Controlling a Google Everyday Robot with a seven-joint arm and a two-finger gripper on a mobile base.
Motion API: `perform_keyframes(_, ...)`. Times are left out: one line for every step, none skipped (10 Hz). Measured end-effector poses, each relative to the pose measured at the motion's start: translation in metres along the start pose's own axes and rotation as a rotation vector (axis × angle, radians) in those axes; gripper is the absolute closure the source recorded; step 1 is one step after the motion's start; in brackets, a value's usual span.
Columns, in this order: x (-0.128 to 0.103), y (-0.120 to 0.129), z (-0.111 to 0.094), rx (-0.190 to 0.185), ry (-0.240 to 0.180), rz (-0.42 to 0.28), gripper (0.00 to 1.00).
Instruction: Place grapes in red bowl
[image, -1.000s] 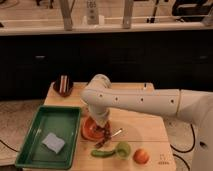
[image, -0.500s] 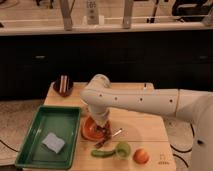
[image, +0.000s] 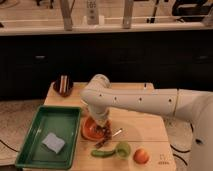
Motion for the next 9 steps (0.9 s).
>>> perform_keyframes(0.0003, -0.0002, 0.0006, -0.001, 0.000, -0.001, 0.99)
perform_keyframes(0.0001, -0.0006, 0.0013, -0.002, 0.000, -0.003, 0.99)
perform_keyframes(0.0005, -0.0007, 0.0015, -0.002, 0.000, -0.003, 0.99)
perform_keyframes(0.0010, -0.0007, 0.0017, -0.003, 0.001, -0.003, 0.99)
perform_keyframes(0.0015, -0.0004, 0.0024, -0.004, 0.001, -0.003, 0.99)
perform_keyframes(0.0018, -0.0006, 0.0032, -0.004, 0.000, -0.003, 0.99)
perform_keyframes(0.0022, -0.0010, 0.0036, -0.004, 0.001, -0.003, 0.99)
perform_keyframes(0.0022, -0.0018, 0.0040, -0.005, 0.002, -0.006, 0.99)
perform_keyframes(0.0023, -0.0023, 0.0044, -0.005, 0.002, -0.008, 0.99)
